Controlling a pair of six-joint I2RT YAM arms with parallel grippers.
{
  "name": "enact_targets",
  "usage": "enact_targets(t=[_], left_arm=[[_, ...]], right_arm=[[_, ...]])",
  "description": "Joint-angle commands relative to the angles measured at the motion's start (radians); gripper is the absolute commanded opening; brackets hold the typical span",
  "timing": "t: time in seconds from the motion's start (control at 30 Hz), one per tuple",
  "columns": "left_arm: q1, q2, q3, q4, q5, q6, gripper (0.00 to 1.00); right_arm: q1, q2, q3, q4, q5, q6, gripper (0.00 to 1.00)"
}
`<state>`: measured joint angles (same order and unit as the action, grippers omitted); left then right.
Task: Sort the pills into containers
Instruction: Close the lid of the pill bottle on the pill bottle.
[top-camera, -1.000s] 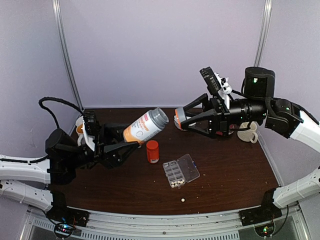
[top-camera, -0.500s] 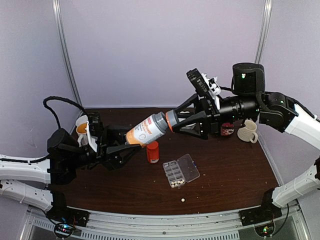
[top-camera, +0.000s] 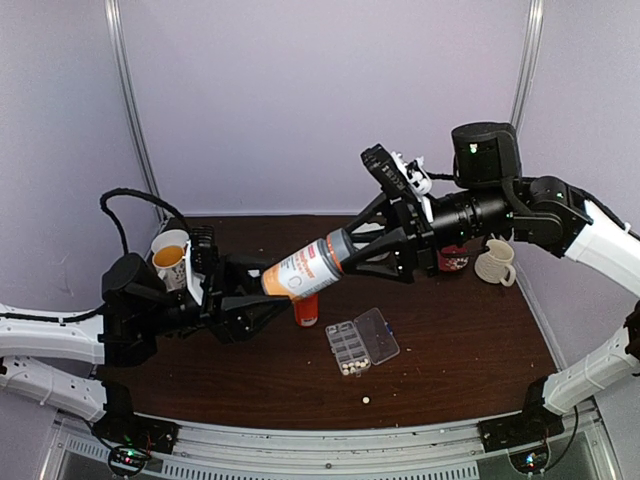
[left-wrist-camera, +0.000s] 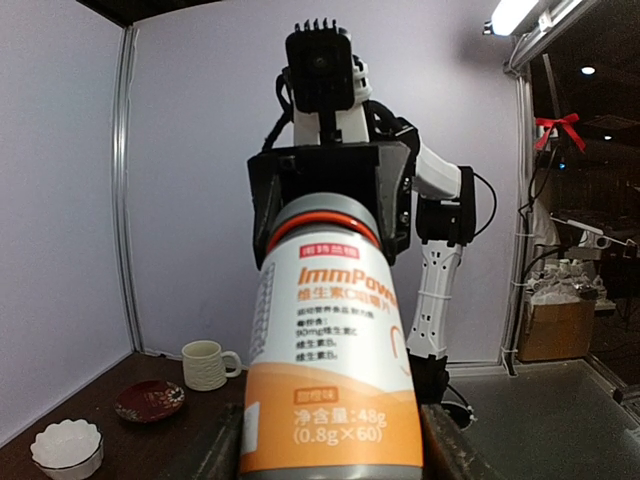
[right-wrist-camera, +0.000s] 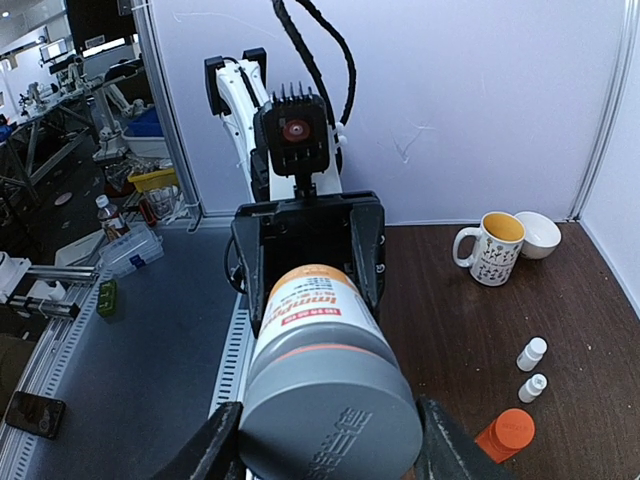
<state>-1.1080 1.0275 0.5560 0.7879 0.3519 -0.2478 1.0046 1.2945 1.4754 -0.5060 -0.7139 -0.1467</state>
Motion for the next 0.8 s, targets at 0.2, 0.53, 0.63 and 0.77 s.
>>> enact_targets(t=[0.2, 0.53, 0.63, 0.77], left_arm=[[-0.006, 0.023, 0.120, -0.046, 0.098, -0.073, 0.00], [-0.002, 0.066, 0.226, -0.154, 0.208, -0.151, 0.00], [-0.002, 0.057, 0.241, -0.177, 0.214, -0.137, 0.00], [-0.002, -0.004, 0.196, -0.213, 0.106, -0.018, 0.00]], right_arm=[[0.046, 0.012, 0.042, -0.118, -0.059, -0.187, 0.34], [0.086, 0.017, 0.051, -0.178, 0.045, -0.311, 0.34], [0.093, 0.023, 0.050, -0.169, 0.094, -0.294, 0.33], [0.092, 0.065, 0.073, -0.158, 0.106, -0.160, 0.29]])
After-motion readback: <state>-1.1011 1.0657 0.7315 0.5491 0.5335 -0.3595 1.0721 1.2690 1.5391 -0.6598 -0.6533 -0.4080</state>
